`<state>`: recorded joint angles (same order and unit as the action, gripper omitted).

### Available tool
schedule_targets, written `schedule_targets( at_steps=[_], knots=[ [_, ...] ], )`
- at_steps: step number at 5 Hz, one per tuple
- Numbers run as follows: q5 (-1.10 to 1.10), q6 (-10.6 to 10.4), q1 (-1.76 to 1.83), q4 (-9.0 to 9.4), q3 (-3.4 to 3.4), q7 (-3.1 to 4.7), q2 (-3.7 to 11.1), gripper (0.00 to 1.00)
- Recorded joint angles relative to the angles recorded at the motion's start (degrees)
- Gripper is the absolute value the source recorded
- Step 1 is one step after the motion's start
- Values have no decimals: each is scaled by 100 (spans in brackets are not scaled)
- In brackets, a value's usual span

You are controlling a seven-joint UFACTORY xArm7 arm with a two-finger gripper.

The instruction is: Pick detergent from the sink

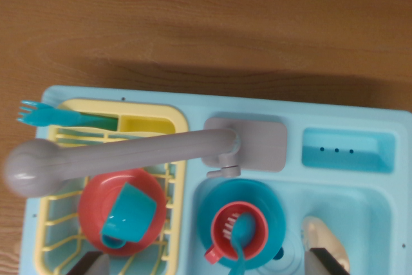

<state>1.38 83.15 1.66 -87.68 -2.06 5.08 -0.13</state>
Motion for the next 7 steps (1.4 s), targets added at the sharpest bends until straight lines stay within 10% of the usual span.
schedule_targets(
  at_steps=[5, 6, 7],
  knots=[
    [69, -659, -113, 557, -142, 507, 193, 0],
    [69, -659, -113, 557, -142, 507, 193, 0],
    [96, -911, -156, 770, -196, 700, 267, 0]
  ],
)
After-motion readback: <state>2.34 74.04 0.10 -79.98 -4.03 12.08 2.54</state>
